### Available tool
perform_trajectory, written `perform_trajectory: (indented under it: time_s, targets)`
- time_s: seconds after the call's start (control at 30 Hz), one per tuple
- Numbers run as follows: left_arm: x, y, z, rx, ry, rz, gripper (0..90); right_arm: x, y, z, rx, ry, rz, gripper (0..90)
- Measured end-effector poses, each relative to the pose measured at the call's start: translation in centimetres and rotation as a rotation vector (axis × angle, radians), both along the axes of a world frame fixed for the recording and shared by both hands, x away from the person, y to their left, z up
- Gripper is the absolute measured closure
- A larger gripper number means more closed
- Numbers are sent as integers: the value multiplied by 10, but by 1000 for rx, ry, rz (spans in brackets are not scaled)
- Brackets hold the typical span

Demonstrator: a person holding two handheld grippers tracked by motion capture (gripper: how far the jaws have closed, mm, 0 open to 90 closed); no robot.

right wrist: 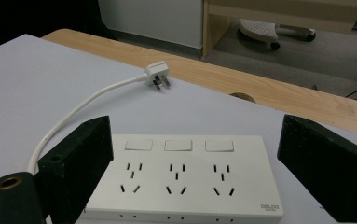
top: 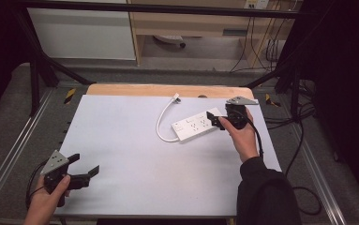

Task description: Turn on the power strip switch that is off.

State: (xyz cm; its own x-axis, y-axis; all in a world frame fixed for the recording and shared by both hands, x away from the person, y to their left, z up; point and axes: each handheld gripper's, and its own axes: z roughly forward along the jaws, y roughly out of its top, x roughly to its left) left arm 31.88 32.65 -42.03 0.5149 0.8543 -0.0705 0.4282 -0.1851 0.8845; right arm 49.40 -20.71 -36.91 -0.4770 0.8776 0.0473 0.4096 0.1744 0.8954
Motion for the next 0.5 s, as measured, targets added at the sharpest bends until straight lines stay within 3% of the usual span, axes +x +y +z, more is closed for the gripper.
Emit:
perform_trajectory:
  time_s: [0.5]
  targets:
    - [0,0,0,2,0,3,70,16,4,-4,16,-6,-39,162]
